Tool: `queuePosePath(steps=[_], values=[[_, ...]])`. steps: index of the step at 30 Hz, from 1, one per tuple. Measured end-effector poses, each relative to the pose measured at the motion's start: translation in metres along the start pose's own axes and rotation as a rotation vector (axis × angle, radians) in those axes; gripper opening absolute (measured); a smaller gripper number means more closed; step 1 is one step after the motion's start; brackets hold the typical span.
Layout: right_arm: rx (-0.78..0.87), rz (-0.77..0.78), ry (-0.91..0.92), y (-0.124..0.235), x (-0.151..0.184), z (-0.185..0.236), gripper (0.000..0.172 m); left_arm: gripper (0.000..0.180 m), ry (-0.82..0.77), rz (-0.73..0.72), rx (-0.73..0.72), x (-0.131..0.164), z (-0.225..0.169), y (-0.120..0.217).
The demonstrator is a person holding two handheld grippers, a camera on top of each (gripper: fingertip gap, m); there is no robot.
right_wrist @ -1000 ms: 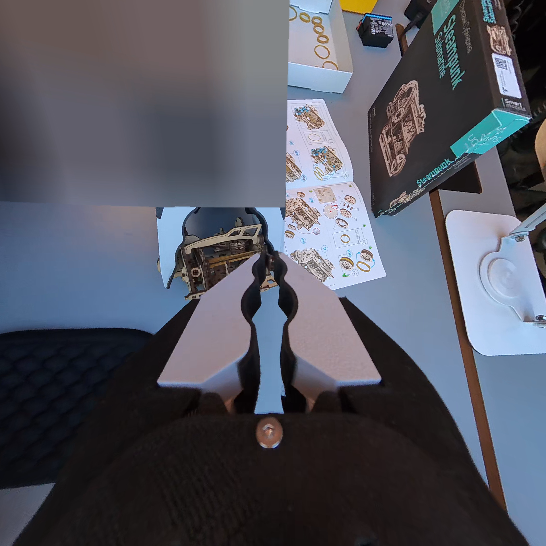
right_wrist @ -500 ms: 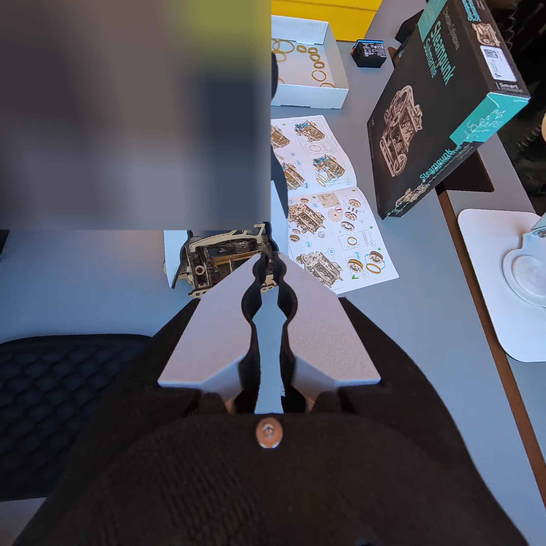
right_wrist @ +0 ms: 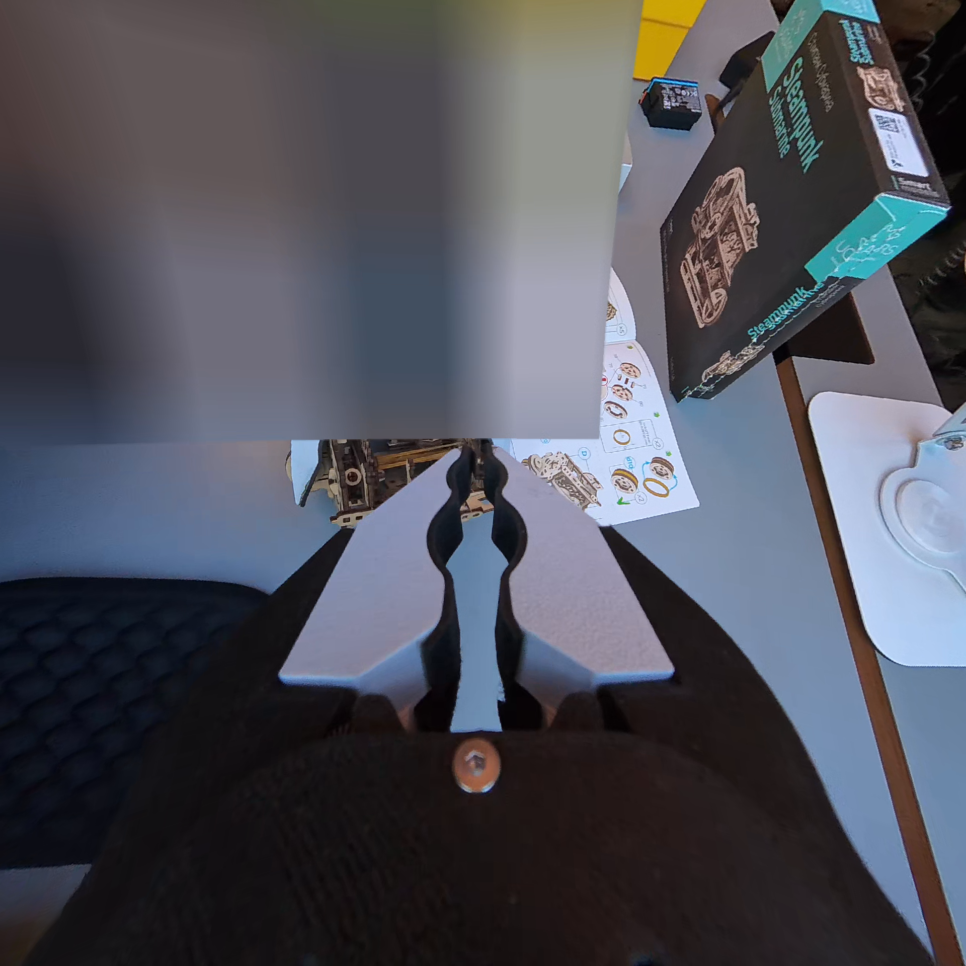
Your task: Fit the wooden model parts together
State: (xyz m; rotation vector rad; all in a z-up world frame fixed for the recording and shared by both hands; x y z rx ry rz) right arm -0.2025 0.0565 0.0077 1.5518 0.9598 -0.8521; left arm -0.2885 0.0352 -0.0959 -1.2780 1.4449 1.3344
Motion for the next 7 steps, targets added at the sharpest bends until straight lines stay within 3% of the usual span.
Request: queuePosePath(steps=[7], values=[[-0.007, -0.036, -0.053, 0.0077, 0.0052, -0.0087, 0.002, 0.109, -0.012, 0.002, 0.004, 0.0000, -0.0006, -0.0011]])
Point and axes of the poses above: each gripper's, where its closed fingertips meet, y back along the fingers, x out of its underside, z = x × y across the jaws, the point moved 6 cm from there along y, back along the fingers, and after that the axes turned 14 degrees about -z, right-handed, at the moved point
